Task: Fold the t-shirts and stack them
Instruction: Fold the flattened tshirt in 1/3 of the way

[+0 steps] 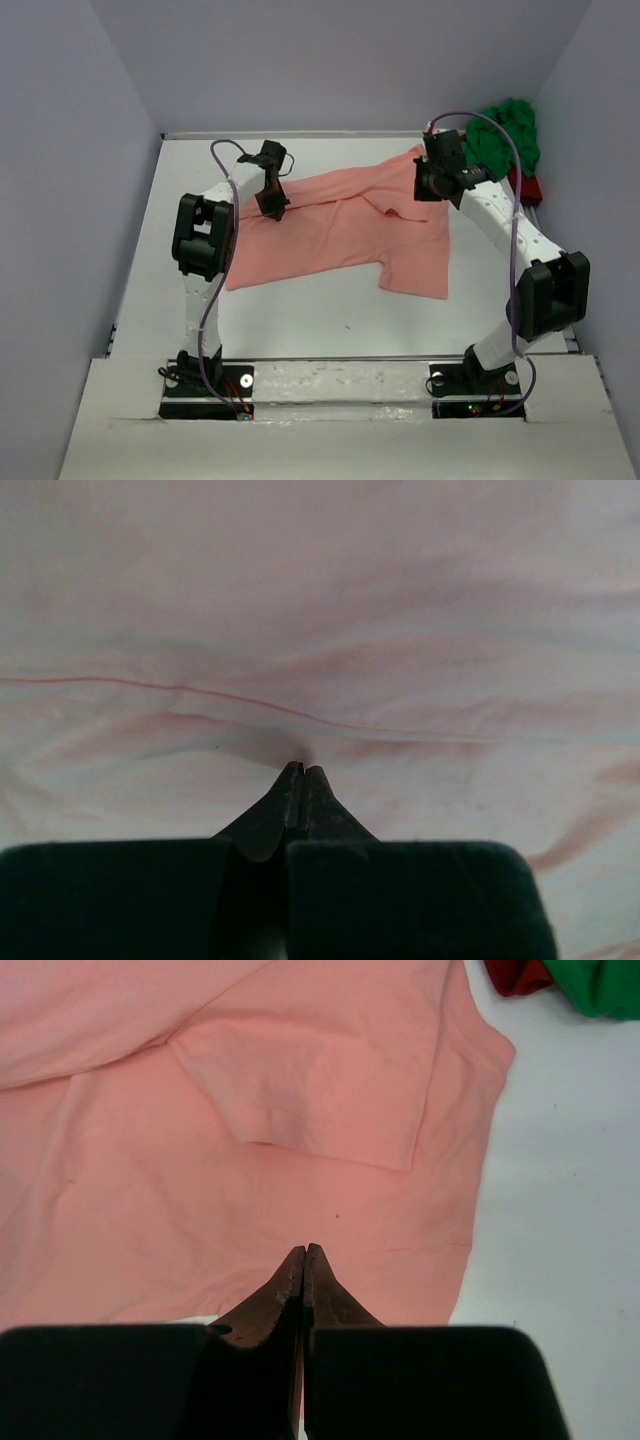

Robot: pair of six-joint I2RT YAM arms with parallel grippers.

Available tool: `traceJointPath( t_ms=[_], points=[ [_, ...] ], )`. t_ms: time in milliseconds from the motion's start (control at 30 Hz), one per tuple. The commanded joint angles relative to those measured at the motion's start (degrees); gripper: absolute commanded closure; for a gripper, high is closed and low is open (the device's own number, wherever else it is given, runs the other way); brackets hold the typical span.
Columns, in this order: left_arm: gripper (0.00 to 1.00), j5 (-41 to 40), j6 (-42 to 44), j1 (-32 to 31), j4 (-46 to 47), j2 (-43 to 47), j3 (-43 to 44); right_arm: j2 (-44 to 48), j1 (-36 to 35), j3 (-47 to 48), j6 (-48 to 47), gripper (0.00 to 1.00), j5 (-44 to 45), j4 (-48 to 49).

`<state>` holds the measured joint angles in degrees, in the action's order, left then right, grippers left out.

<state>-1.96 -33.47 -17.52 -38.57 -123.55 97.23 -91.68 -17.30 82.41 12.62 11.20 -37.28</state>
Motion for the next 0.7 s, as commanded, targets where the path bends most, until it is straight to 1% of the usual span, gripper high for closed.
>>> traceJointPath(
  t_ms=[0,133,400,667],
  points=[
    [1.0,0.9,0.34,0.55,-1.77,-1.52,4.36,-0.16,-1.5,-2.25,1.61,1.0,0.14,0.54],
    [1.0,0.82,0.34,1.17,-2.57,-3.1,5.07,-3.76,-2.82,-4.27,2.32,1.0,-0.91,0.28],
    [1.0,1.26,0.6,1.61,-2.74,-4.07,4.98,-12.02,-3.44,-2.7,3.28,1.0,1.36,-1.66],
    [1.0,0.9,1.57,4.59,-4.32,-5.47,6.21,-15.46,-3.44,-2.43,3.55,1.0,0.49,-2.45]
  ],
)
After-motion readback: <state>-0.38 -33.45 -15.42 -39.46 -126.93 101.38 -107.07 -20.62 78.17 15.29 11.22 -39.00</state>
